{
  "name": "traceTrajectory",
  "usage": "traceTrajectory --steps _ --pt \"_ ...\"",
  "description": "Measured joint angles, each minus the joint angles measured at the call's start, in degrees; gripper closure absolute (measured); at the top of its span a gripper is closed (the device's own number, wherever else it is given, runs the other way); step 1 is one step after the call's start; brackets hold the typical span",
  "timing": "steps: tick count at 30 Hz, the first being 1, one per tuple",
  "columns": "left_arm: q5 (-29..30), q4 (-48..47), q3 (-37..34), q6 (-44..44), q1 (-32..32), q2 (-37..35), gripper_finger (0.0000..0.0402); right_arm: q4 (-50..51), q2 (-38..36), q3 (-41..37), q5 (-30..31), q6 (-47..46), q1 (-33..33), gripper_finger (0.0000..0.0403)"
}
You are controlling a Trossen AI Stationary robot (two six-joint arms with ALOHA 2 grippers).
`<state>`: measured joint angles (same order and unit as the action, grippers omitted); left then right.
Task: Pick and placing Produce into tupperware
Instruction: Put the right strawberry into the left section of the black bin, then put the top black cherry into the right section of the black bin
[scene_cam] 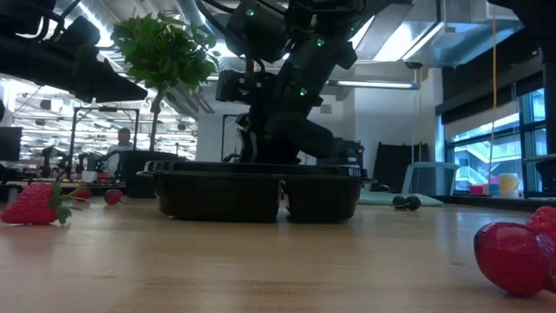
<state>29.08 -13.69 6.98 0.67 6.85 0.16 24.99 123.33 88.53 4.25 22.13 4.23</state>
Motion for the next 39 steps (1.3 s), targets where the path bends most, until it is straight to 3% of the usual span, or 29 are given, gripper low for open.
traceTrajectory --steps 10,13,26,31,39 --pt "0.00 0.00 -0.02 -0.02 0.00 0.00 0.0282 0.35 -0.03 0.10 0.44 -1.21 0.00 0.0226" --pt "0.00 0.00 -0.01 -0.02 0.00 -0.01 0.0282 5.08 -0.92 1.72 2.43 -4.04 -0.05 0.0229" --pt "0.02 -0.39 -0.01 0.00 -0.01 -0.01 0.0282 28.06 -17.79 2.23 1.11 -15.63 -4.70 0.0229" --pt "0.02 -0.49 -0.02 0.00 0.00 0.00 0.0282 30.92 -26.69 -4.54 1.18 -18.68 -6.88 0.0230" --pt "0.02 -0.42 -0.02 -0.02 -0.02 -0.01 0.0282 22.48 -40.45 -25.25 1.09 -16.87 -9.19 0.0231"
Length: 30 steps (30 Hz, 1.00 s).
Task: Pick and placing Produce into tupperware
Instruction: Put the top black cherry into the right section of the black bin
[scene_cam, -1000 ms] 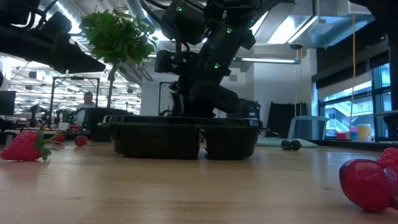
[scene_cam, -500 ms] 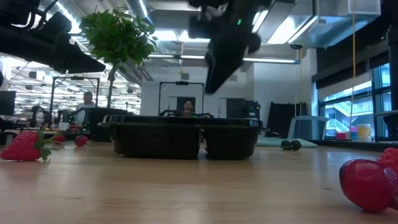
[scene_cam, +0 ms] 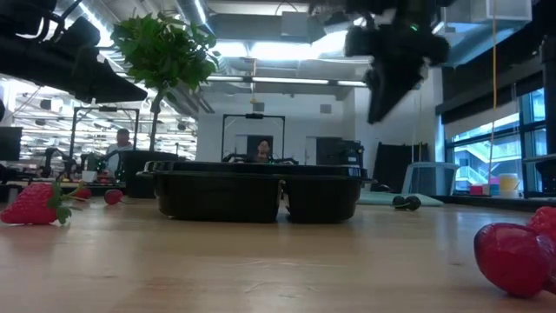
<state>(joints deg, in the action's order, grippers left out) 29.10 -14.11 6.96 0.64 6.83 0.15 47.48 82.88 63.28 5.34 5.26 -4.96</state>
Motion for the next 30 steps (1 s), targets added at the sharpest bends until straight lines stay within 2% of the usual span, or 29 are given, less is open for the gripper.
traceTrajectory --steps 7,13,17,30 --pt "0.00 0.00 0.00 0.00 0.00 -0.01 0.0282 -10.61 -4.88 -13.15 0.00 -2.16 -1.61 0.0231" --pt "0.00 0.00 0.02 0.00 0.00 -0.01 0.0282 -13.94 -5.03 -18.95 0.15 -5.30 -3.67 0.0231" --pt "0.00 0.00 0.01 0.02 0.00 -0.01 0.0282 -14.36 -5.03 -20.66 2.47 -10.69 -5.74 0.0231" --pt "0.72 1.11 0.00 0.02 0.00 0.01 0.0282 -15.48 -4.76 -21.60 2.69 -21.30 -10.93 0.0231"
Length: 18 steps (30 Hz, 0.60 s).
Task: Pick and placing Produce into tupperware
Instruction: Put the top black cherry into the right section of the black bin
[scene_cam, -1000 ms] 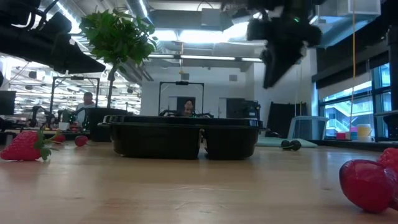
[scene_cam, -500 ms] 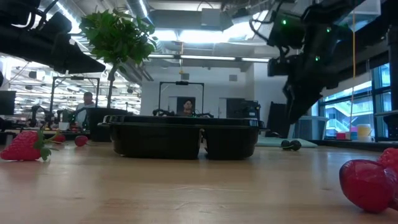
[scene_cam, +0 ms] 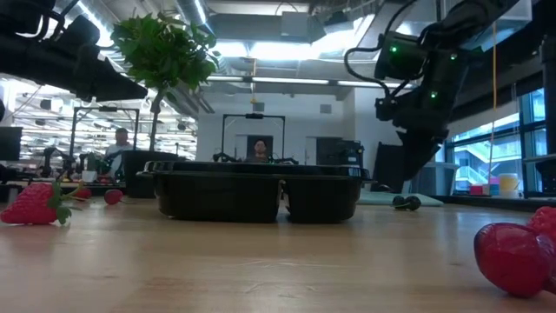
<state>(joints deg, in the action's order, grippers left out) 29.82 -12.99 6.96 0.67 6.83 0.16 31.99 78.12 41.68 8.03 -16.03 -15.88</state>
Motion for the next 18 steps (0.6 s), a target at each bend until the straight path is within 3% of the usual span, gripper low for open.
traceTrajectory --steps 18 --pt "0.00 0.07 0.01 0.00 0.00 -0.02 0.0282 0.00 0.01 0.01 -0.02 3.06 -0.50 0.0231"
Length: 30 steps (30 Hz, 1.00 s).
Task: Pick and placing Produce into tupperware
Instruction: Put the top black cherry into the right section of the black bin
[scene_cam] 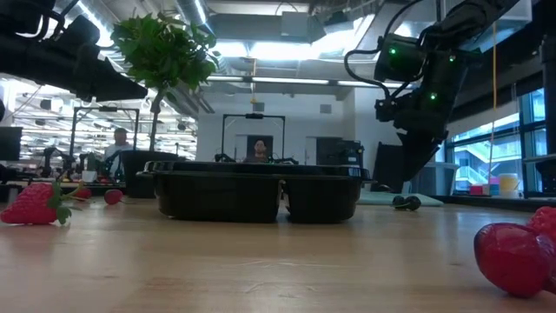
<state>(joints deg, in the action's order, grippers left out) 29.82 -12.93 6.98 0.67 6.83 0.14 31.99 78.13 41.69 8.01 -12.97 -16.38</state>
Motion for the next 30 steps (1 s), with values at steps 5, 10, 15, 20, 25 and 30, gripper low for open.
traceTrajectory --steps 5,10,15,20,25,30 --pt "0.00 0.00 0.01 0.00 0.00 0.02 0.0282 -0.21 0.00 0.00 -0.02 -2.16 0.00 0.0230" --pt "0.00 0.00 -0.01 0.01 0.01 0.01 0.0282 0.45 0.02 0.00 -0.06 -4.71 0.00 0.0212" --pt "-0.02 0.00 -0.01 0.02 0.00 0.02 0.0282 1.77 0.04 0.00 -0.56 -4.77 0.00 0.0180" --pt "-0.02 0.00 -0.01 0.02 0.01 0.01 0.0282 1.53 0.04 0.00 -0.55 -5.15 0.06 0.0165" --pt "-0.02 0.00 0.00 0.02 0.00 0.02 0.0282 1.33 0.04 0.00 -0.12 -9.22 0.10 0.0164" --pt "-0.02 0.00 -0.01 0.02 0.00 0.02 0.0282 1.29 0.13 0.00 -0.09 -9.27 0.11 0.0164"
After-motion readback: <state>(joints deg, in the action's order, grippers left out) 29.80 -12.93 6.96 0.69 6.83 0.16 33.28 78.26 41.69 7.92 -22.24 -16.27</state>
